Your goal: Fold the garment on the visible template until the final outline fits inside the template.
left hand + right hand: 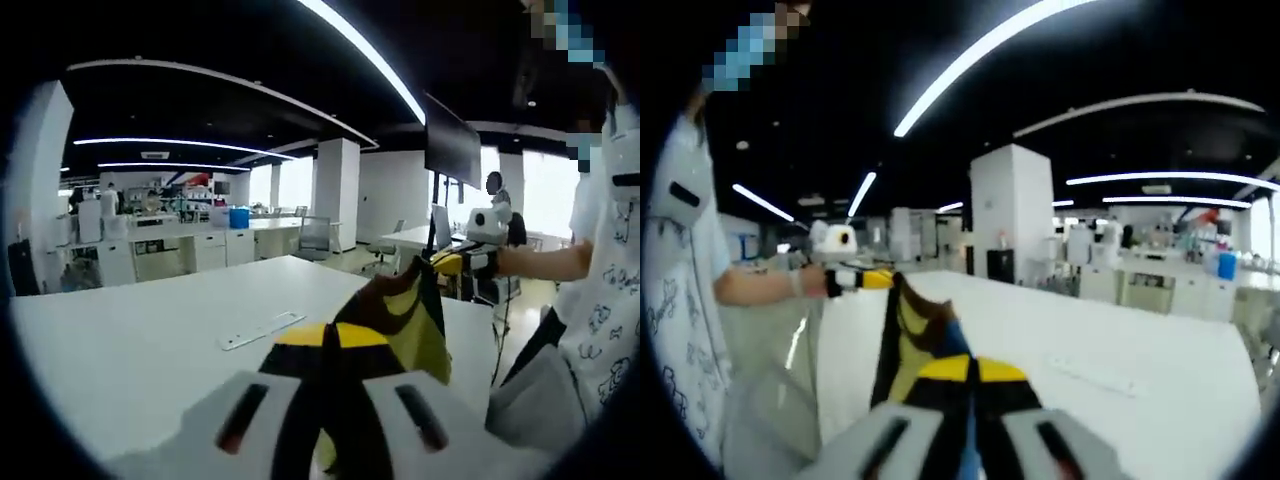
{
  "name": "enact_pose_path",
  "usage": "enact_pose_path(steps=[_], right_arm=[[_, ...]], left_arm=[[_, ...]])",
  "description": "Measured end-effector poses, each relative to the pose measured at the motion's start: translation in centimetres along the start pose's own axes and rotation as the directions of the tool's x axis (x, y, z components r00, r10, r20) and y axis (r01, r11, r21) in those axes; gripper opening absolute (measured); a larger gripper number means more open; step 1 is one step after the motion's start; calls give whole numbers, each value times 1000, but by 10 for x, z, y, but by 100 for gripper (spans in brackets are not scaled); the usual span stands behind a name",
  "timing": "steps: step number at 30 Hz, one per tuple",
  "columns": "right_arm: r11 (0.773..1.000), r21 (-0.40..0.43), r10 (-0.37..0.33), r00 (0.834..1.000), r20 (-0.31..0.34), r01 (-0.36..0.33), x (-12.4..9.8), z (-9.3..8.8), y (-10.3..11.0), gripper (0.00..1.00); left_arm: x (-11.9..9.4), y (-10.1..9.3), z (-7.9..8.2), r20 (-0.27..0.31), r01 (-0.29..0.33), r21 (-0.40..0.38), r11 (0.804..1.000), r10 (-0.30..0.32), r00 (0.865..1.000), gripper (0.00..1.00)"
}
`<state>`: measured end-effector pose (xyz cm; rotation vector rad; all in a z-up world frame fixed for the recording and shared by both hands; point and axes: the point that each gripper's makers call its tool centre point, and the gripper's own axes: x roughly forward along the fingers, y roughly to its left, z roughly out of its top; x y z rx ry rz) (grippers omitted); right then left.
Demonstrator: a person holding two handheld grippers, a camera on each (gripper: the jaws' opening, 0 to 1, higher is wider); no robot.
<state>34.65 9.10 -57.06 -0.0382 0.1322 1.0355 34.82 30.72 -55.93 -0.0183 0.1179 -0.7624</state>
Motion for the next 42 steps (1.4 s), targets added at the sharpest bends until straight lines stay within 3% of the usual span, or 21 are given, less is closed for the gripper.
enact_pose_path(steps=[7, 13, 20, 32, 42], right_arm=[[999, 34, -21, 1000, -5, 21, 16, -11, -19, 0], [998, 57, -39, 998, -50, 42, 40, -30, -47, 0], [994, 86, -63, 993, -97, 72, 72, -53, -81, 0], [979, 134, -125, 971, -203, 154, 124, -112, -147, 0], [958, 184, -171, 952, -254, 221, 159, -155, -188, 0]], left_arm=[[19, 20, -11, -24, 8, -70, 998, -9, 1000, 0], [40, 29, -36, -89, -9, -136, 991, -4, 996, 0], [63, 75, -68, -157, -49, -180, 982, 20, 987, 0], [121, 148, -126, -244, -130, -286, 949, 59, 968, 0], [152, 182, -170, -299, -200, -340, 919, 96, 950, 0]])
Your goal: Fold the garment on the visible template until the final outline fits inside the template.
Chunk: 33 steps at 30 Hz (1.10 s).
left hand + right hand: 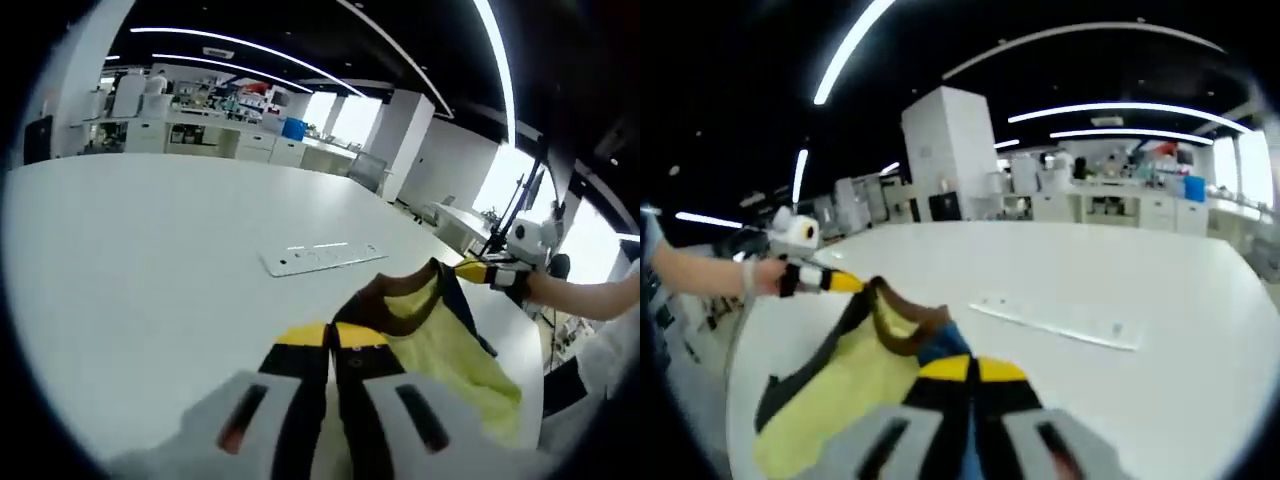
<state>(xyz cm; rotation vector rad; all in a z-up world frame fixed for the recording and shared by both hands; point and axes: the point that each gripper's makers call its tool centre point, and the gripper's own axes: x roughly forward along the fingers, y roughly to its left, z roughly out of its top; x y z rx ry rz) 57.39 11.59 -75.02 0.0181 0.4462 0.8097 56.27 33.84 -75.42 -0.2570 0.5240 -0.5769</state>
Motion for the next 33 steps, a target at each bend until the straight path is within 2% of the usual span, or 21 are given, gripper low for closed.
enact_pose_path(steps=[7, 13, 25, 33], right_arm=[[1000, -18, -21, 998, -65, 20, 35, -22, -21, 0], [999, -1, -35, 995, -96, 35, 54, -35, -37, 0], [998, 19, -52, 991, -119, 55, 66, -46, -50, 0], [998, 24, -54, 989, -136, 57, 68, -50, -50, 0]], left_arm=[[23, 21, -19, -35, -56, -21, 998, 55, 998, 0], [39, 37, -33, -74, -89, -28, 996, 87, 993, 0], [59, 53, -36, -81, -128, -47, 991, 124, 989, 0], [59, 53, -38, -84, -127, -43, 991, 123, 989, 0]])
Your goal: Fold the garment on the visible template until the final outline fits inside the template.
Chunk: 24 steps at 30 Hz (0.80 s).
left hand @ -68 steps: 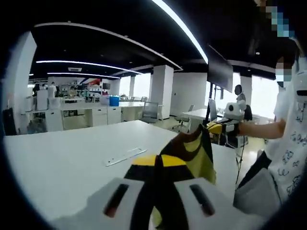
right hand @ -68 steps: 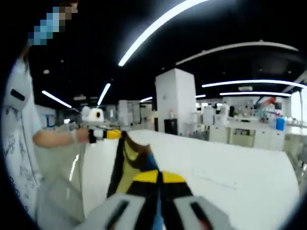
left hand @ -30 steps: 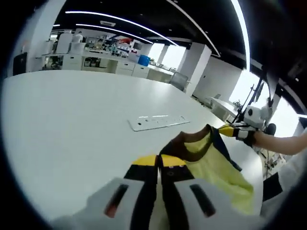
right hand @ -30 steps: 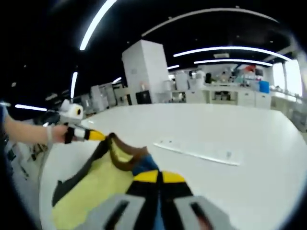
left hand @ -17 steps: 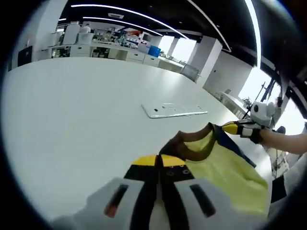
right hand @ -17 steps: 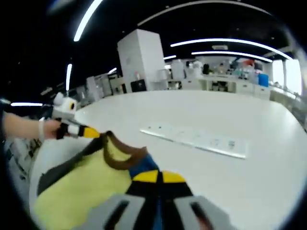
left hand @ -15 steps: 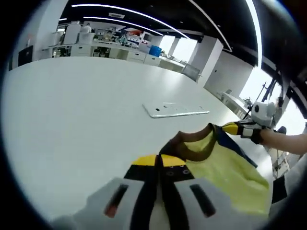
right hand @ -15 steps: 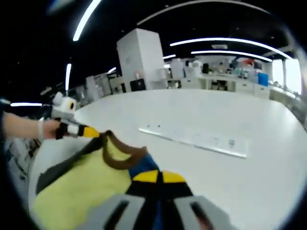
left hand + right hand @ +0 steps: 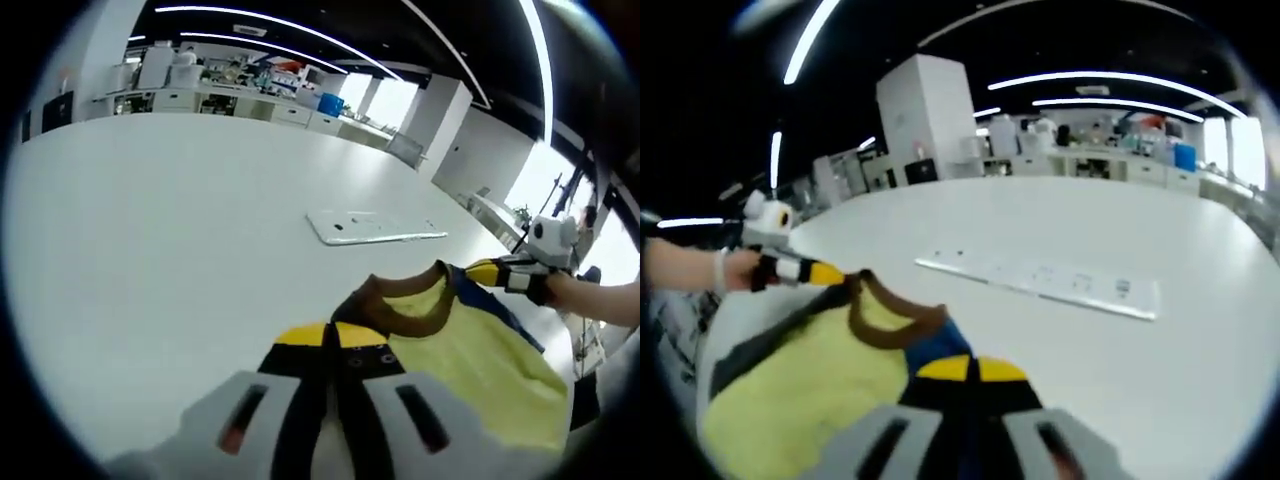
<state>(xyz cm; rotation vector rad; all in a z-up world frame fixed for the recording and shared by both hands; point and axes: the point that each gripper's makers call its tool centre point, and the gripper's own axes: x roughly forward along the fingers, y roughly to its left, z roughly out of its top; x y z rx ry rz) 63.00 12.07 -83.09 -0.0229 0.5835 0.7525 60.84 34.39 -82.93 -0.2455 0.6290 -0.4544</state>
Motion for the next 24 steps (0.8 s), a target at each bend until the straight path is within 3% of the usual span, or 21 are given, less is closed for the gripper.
enact_pose_path(steps=[3, 7, 12, 16, 24], right_arm=[[1000, -4, 1, 1000, -3, -1, 0, -1, 1, 0], [1000, -8, 5, 1000, 0, -5, -5, -3, 5, 0], [1000, -21, 0, 1000, 10, 1, -12, -3, 5, 29], [1000, -12, 16, 1000, 13, -16, -17, -4, 7, 48], [998, -34, 43, 999, -28, -44, -32, -17, 18, 88]], left_arm=[[-1, -1, 0, -3, 2, 25, 1000, -2, 1000, 0], [-3, -1, 2, 3, 0, 37, 999, 0, 1000, 24], [-8, -3, 4, 13, 10, 54, 998, -10, 1000, 40], [-11, -9, 5, 19, 28, 77, 997, -30, 999, 60], [-20, -20, 5, 16, 64, 121, 991, -66, 998, 92]])
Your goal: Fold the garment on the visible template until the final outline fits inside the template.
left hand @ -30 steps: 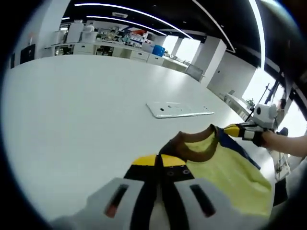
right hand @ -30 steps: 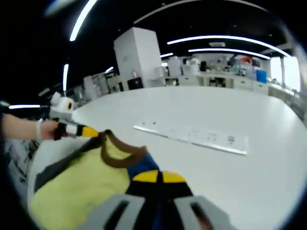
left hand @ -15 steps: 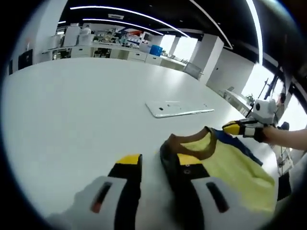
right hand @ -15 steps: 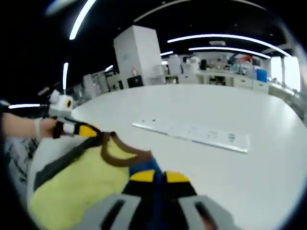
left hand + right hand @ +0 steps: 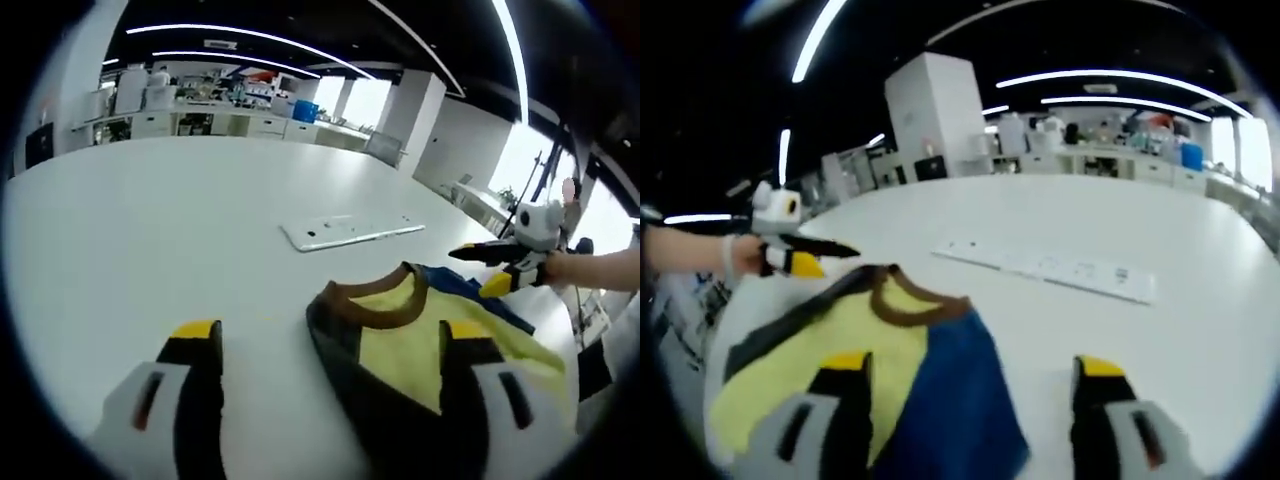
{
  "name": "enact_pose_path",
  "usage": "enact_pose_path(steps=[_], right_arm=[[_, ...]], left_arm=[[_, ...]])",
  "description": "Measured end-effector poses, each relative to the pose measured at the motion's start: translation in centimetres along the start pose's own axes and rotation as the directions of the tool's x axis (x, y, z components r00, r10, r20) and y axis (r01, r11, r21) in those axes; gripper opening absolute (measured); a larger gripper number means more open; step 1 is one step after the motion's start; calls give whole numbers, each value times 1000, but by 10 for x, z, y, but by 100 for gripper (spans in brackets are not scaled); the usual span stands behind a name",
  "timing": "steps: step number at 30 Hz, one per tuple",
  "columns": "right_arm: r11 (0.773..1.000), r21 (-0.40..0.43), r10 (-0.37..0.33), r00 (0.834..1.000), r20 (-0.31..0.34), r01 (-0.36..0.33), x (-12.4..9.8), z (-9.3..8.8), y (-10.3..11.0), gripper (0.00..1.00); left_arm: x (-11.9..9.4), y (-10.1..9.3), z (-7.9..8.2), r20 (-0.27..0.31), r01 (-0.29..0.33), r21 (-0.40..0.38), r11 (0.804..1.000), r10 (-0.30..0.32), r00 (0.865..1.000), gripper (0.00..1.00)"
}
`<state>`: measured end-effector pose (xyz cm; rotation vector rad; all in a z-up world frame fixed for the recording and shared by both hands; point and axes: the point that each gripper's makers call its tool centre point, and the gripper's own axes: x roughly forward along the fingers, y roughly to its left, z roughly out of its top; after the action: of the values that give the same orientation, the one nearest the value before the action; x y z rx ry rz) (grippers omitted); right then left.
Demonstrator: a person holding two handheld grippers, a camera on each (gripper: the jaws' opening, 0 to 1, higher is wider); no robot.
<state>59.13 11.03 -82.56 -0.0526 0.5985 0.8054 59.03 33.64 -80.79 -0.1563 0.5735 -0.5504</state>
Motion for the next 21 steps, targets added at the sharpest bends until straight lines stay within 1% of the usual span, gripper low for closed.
enact_pose_path(steps=[2, 3, 5, 6, 8, 10, 12, 14, 16, 18, 21], right_arm=[[1000, -4, 2, 1000, 7, -2, -5, 0, 4, 92], [1000, -1, 0, 1000, 7, 0, -6, 1, 3, 93], [1000, 8, 12, 1000, 12, -12, -5, 4, 3, 93], [1000, 9, 10, 1000, 4, -10, -7, 4, 3, 92], [1000, -17, -1, 1000, 1, 1, -12, 5, 5, 91], [1000, 0, 4, 1000, 1, -4, -17, 6, 6, 90], [1000, 0, -5, 1000, 7, 5, -22, 8, 7, 89], [1000, 5, -10, 1000, 10, 10, -25, 9, 3, 89], [1000, 12, -14, 1000, 15, 14, -35, 8, 10, 88], [1000, 15, -15, 1000, 15, 15, -39, 6, 6, 87], [1000, 17, -23, 1000, 17, 22, -54, 3, 14, 86]], left_arm=[[-3, -5, 0, -3, 14, 9, 1000, -14, 1000, 97], [-4, -6, 1, -3, 18, 11, 1000, -18, 1000, 98], [-10, -12, 1, -9, 30, 19, 999, -29, 1000, 99], [-13, -14, 2, -8, 33, 25, 999, -33, 999, 99], [-18, -16, 3, -8, 30, 30, 999, -30, 1000, 99], [-24, -18, 5, -7, 35, 29, 999, -35, 999, 99], [-30, -22, 7, 1, 39, 36, 999, -39, 999, 99], [-37, -28, 8, 5, 42, 36, 998, -43, 999, 99], [-44, -32, 7, 9, 46, 41, 998, -47, 999, 98], [-53, -37, 7, 20, 53, 42, 998, -54, 998, 98], [-65, -46, 3, 29, 61, 44, 997, -62, 998, 97]])
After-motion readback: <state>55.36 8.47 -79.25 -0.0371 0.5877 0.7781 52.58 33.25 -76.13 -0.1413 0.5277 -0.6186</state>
